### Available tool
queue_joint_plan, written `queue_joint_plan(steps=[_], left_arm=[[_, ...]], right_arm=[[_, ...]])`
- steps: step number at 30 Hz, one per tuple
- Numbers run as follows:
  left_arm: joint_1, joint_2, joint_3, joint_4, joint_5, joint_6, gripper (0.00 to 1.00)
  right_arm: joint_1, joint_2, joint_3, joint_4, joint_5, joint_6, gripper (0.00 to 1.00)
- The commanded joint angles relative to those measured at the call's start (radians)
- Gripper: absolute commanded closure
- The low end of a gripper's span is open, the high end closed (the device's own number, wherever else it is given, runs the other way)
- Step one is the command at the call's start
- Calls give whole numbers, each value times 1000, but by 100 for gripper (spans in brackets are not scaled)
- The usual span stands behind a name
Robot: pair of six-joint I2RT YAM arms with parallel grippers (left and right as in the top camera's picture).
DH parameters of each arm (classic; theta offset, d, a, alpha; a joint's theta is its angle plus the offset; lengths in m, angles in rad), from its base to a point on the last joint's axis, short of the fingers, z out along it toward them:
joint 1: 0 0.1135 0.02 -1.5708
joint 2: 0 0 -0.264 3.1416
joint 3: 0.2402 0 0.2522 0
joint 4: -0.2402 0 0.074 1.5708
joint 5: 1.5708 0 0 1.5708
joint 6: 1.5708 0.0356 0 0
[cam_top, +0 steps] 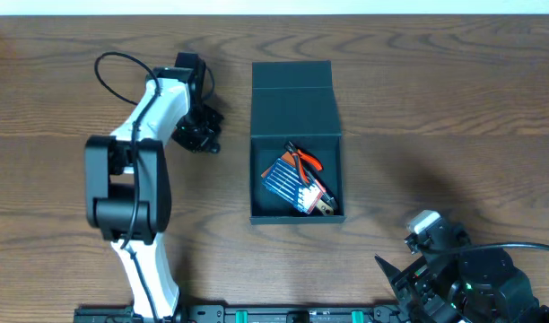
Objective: Pack container
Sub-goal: 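Grasp the yellow-handled screwdriver's black grip with the left gripper and lift, then carry the screwdriver into the box and release it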
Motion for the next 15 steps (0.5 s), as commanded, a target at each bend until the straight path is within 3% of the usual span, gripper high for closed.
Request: queue_joint_plan(steps=[1, 8, 15], left_arm=[[-3, -144, -1, -3, -6, 2, 90], [-113, -359, -1, -2, -50, -24, 90], [-393, -428, -1, 6, -100, -255, 90]], right_arm=[[-8, -5, -3, 0, 10, 14, 1], [-8, -5, -3, 0, 10, 14, 1], [-8, -5, -3, 0, 10, 14, 0]])
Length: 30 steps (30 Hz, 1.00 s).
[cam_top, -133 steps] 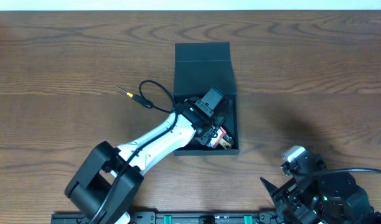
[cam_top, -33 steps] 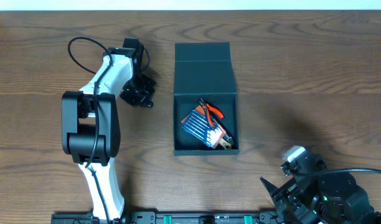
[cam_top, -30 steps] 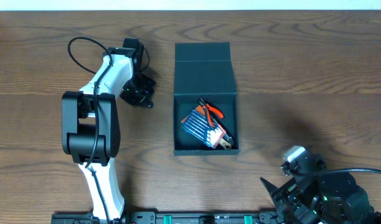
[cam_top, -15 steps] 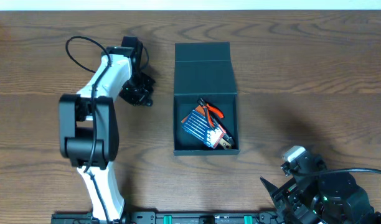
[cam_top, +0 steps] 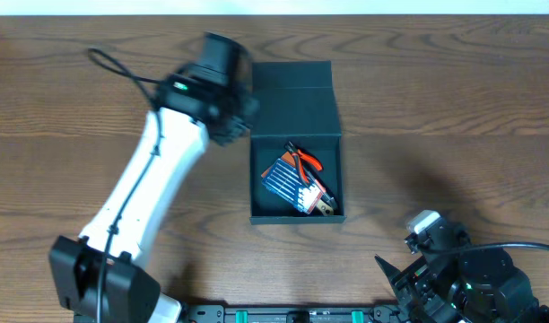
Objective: Pack container
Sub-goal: 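Carry the screwdriver into the box and release it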
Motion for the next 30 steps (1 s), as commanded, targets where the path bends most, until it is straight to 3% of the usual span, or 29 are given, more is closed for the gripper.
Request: queue_joint_plan(steps=[1, 5, 9, 18, 25, 30], left_arm=[[-132, 7, 0, 4, -39, -171, 90], [-278, 26, 0, 18, -58, -281, 90], [-359, 27, 0, 10, -95, -309, 90], [-376, 27, -86, -6, -97, -358, 90], [-379, 33, -309, 197, -28, -402, 90], [-379, 66, -344, 220, -11, -402, 90]], right_arm=[[-8, -5, -3, 0, 10, 14, 1], [-8, -5, -3, 0, 10, 14, 1], [-8, -5, -3, 0, 10, 14, 1], [-8, -5, -3, 0, 10, 14, 1], [-8, -5, -3, 0, 10, 14, 1], [-8, -5, -3, 0, 10, 14, 1]])
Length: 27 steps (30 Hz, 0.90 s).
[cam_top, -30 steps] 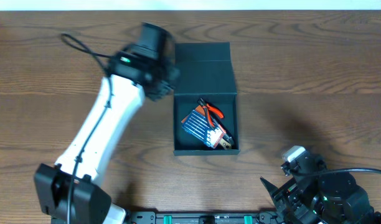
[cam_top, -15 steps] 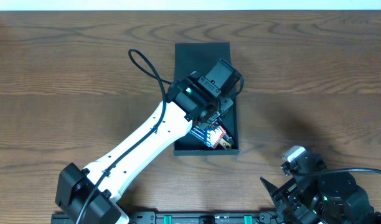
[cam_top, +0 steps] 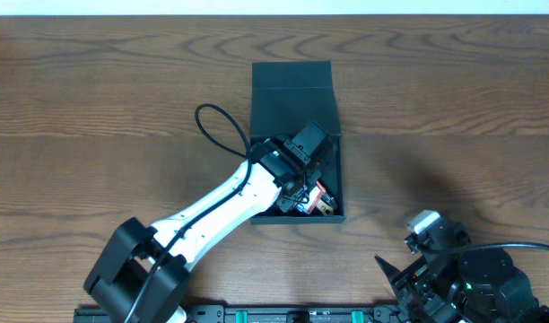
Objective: Pack container
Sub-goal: 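Carry the screwdriver into the box and release it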
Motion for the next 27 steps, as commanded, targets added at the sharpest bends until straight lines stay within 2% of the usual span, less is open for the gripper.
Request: queue_joint_plan(steps=[1, 13, 14, 16, 20, 24, 27], left_arm=[[0, 24, -7, 3, 13, -14, 90], [0, 98, -7, 3, 47, -13, 89], [0, 98, -7, 3, 47, -13, 87], [0, 97, -7, 3, 47, -13, 75], [0, 95, -7, 3, 47, -7, 58], [0, 74, -6, 3, 35, -2, 50], [0, 40, -6, 3, 14, 2, 49]], right_arm=[[-8, -5, -3, 0, 10, 14, 1], [-8, -5, -3, 0, 10, 14, 1], [-8, -5, -3, 0, 10, 14, 1], [-8, -5, -3, 0, 10, 14, 1], [-8, -5, -3, 0, 10, 14, 1], [-8, -5, -3, 0, 10, 14, 1], [-8, -5, -3, 0, 10, 14, 1]])
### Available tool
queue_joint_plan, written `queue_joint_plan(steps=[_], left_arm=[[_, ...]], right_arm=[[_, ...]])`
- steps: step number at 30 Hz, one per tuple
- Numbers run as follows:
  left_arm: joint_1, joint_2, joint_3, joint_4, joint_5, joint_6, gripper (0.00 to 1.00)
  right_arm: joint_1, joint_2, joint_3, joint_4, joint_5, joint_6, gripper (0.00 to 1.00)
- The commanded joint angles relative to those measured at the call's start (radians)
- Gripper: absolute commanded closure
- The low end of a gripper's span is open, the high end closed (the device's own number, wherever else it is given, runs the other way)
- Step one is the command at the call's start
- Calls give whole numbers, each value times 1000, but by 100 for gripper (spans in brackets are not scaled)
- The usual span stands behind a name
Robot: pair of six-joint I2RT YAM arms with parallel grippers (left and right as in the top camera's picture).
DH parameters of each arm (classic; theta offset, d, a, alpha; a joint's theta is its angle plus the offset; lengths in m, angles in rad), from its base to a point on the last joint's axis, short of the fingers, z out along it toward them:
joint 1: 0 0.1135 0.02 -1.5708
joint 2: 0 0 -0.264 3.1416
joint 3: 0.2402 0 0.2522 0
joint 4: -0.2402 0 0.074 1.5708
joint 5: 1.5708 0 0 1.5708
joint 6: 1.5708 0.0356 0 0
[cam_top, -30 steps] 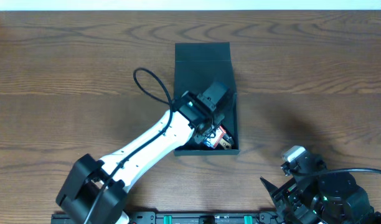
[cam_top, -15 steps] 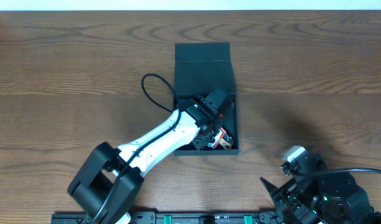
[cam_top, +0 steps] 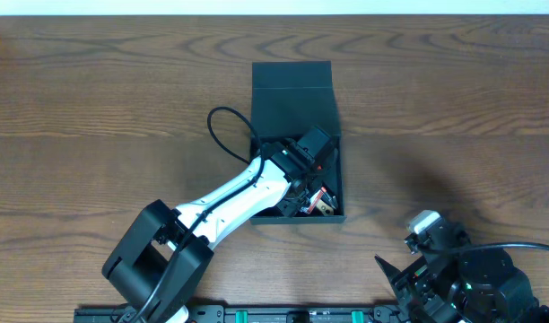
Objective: Pack container
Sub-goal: 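Carry the screwdriver into the box and release it, then raise the left gripper and bring both grippers up beside the box lid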
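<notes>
A black box [cam_top: 297,216] stands open at the table's middle, its lid [cam_top: 292,94] folded back flat behind it. My left gripper [cam_top: 313,154] reaches down into the box from the front left, and its wrist hides the fingers. A bit of the red-handled pliers [cam_top: 321,168] and some small items [cam_top: 316,203] show beside the arm. The rest of the contents is covered. My right arm [cam_top: 463,278] sits folded at the bottom right, away from the box.
The left arm's black cable [cam_top: 222,126] loops over the table just left of the box. The wooden table [cam_top: 95,99] stretches on both sides of the box, and a white edge runs along the far side.
The left arm's elbow has shifted a little to the right and the wrist sits slightly nearer the box's back. The gripper stays inside the box. The right arm has not moved.
At first the left gripper was over the table, left of the box, and the pliers and a blue card lay visible inside. Then it was at the lid's left edge. After that it was down over the contents, where it remains.
</notes>
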Motion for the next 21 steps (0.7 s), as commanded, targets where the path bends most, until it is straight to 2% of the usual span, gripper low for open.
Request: queue_joint_plan(steps=[1, 7, 10, 16, 19, 20, 21], left_arm=[[0, -59, -2, -3, -38, 2, 49], [0, -206, -2, -34, -84, 7, 48], [1, -301, -2, -60, -130, 55, 48], [31, -502, -2, -63, -268, 248, 49], [52, -608, -2, -63, -351, 391, 49], [58, -641, -2, -63, -374, 441, 48], [62, -673, -2, -63, -387, 483, 32]], right_arm=[[-8, -5, -3, 0, 10, 14, 1], [-8, -5, -3, 0, 10, 14, 1], [-8, -5, -3, 0, 10, 14, 1], [-8, -5, -3, 0, 10, 14, 1], [-8, -5, -3, 0, 10, 14, 1], [-8, -5, -3, 0, 10, 14, 1], [-8, -5, -3, 0, 10, 14, 1]])
